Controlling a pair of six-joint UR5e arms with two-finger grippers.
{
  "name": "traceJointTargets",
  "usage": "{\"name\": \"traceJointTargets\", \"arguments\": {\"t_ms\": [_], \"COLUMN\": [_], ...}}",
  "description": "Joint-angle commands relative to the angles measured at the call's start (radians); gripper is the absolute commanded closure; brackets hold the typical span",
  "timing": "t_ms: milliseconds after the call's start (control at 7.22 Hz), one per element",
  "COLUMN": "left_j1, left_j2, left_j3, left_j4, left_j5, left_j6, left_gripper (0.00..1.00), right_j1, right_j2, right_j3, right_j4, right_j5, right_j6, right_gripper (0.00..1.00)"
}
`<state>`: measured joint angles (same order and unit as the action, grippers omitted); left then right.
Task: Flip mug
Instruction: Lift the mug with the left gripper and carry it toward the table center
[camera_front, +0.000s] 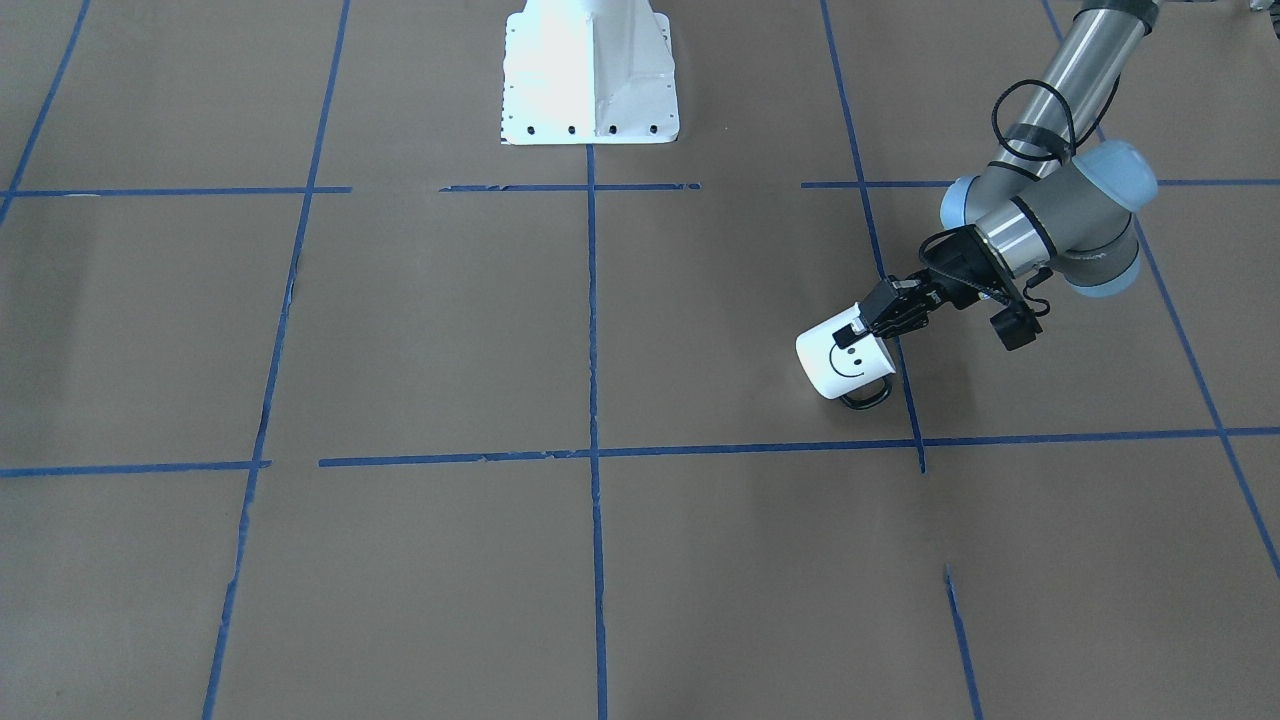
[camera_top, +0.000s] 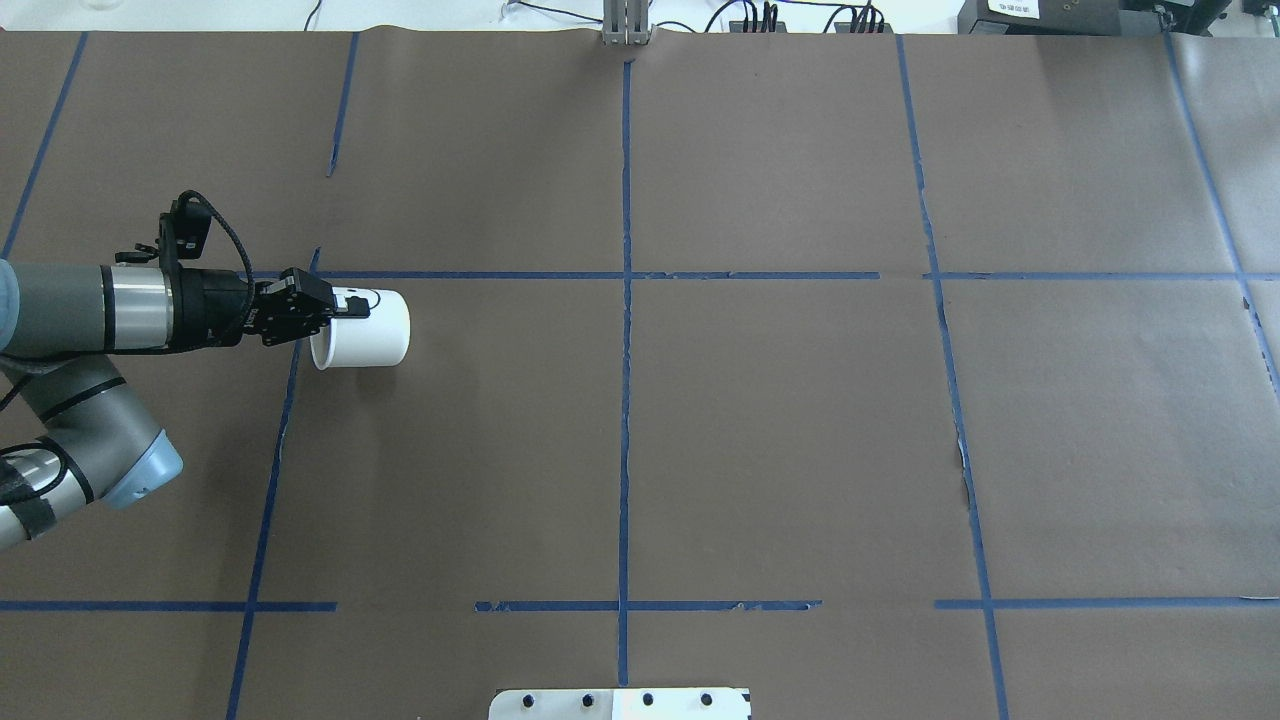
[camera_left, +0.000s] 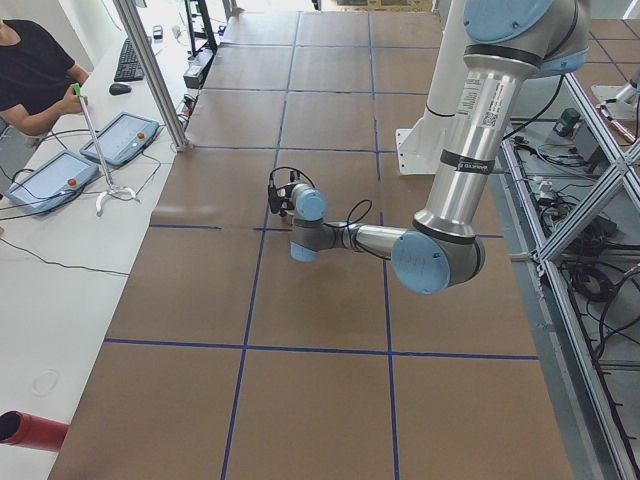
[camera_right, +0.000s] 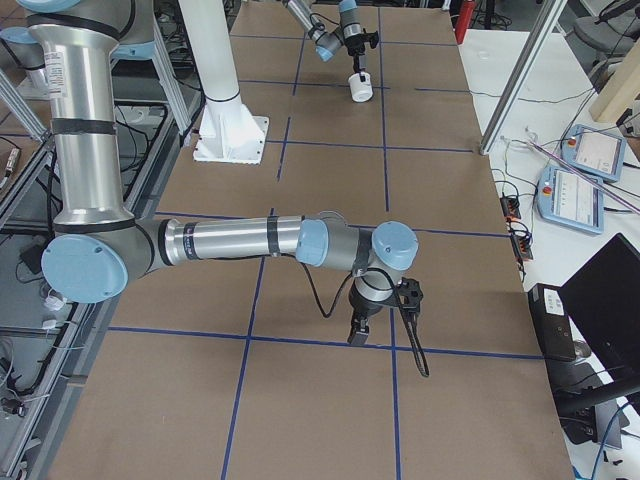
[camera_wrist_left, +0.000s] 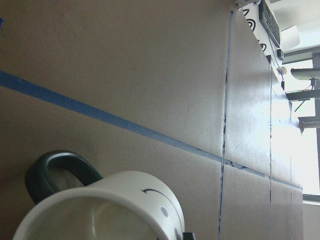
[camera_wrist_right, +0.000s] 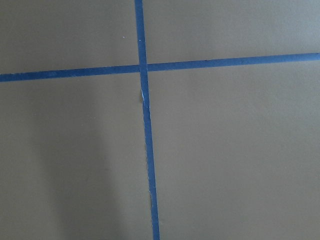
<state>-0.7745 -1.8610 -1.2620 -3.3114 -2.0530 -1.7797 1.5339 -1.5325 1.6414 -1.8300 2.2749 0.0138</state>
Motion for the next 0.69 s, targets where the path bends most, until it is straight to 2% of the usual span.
{"name": "traceJointTargets", "arguments": {"t_ms": [0,277,554], "left_j1": [0.001,0.006,0.008], "left_j2": [-0.02,-0.03,-0.058], "left_j3": [-0.014,-0.04,-0.092], "left_j4": [0.003,0.018,0.117], "left_j5": [-0.001,-0.007,-0.009], "left_j6": [-0.038,-0.072,-0.061], "left_gripper": [1.0,1.0,1.0], "right_j1": [0.0,0.0,0.0], "right_j2": [0.0,0.0,0.0], "right_j3": [0.0,0.0,0.0], "right_j4": [0.0,0.0,0.0], "right_j5": [0.0,0.0,0.0], "right_j6": [0.0,0.0,0.0], "right_gripper": [0.0,0.0,0.0]}}
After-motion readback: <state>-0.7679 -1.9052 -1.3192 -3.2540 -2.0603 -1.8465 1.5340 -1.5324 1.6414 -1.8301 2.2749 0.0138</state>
